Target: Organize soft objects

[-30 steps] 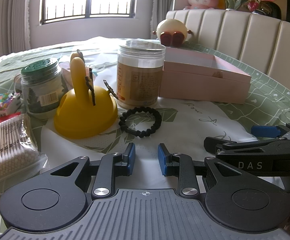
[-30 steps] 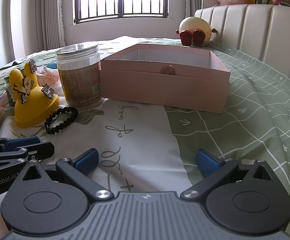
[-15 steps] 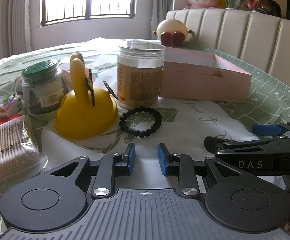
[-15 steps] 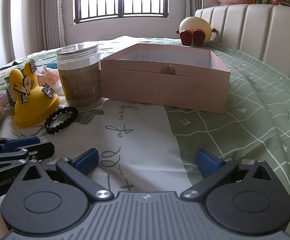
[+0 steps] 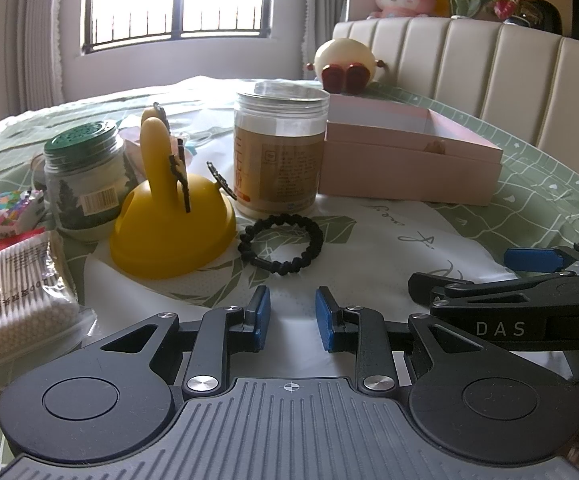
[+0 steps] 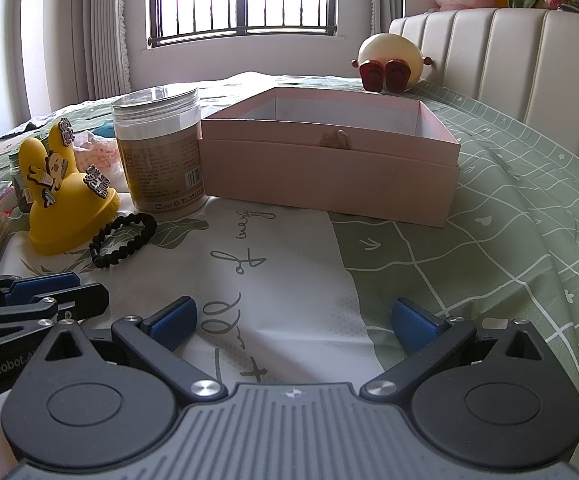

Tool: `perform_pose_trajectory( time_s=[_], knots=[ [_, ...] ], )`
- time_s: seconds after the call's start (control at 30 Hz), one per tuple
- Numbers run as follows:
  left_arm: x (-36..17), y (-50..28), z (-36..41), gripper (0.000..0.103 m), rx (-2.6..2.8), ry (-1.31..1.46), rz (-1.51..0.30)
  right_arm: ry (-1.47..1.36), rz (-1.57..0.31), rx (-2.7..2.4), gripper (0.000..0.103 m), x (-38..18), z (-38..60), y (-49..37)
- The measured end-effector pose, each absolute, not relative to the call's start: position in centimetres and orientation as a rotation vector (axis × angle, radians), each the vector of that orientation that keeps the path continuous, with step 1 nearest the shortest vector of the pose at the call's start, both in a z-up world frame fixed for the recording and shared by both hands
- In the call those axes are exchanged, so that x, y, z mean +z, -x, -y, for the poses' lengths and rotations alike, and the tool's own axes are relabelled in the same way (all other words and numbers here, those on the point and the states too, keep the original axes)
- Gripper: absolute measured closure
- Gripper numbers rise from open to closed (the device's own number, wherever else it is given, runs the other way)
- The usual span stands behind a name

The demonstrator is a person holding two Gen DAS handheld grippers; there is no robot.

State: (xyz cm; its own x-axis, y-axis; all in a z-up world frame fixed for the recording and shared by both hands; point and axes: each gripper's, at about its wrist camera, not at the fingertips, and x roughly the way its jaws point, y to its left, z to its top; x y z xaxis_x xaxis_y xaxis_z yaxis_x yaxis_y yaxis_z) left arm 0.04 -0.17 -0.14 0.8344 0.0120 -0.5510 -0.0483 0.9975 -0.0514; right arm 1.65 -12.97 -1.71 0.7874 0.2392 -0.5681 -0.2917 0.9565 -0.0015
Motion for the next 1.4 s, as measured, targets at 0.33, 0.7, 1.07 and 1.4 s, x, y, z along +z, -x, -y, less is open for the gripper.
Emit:
perform_pose_trajectory(
  time_s=[0.33,0.7,1.07,1.4],
  knots=[
    [-0.1,0.0,0.0,0.074,0.035,0.069,-0.579,0.090,-0.600,0.287,0.000,-1.7,13.0,-1.7],
    [-0.1,0.0,0.3,0.074,0.043,0.050,-0.579,0.091,-0.600,0.286,0.000,-1.7,12.9,-1.6],
    [0.0,1.3,-0.1,0.075,0.041,0.108,-0.535,0.097,-0.707,0.363,0.000,-1.0,13.4,-2.9],
    [5.3,4.9,-7.7,0.075,0.127,0.202,-0.531,0.135,-0.875,0.388,0.000,-0.1,13.0,-4.8]
  ],
)
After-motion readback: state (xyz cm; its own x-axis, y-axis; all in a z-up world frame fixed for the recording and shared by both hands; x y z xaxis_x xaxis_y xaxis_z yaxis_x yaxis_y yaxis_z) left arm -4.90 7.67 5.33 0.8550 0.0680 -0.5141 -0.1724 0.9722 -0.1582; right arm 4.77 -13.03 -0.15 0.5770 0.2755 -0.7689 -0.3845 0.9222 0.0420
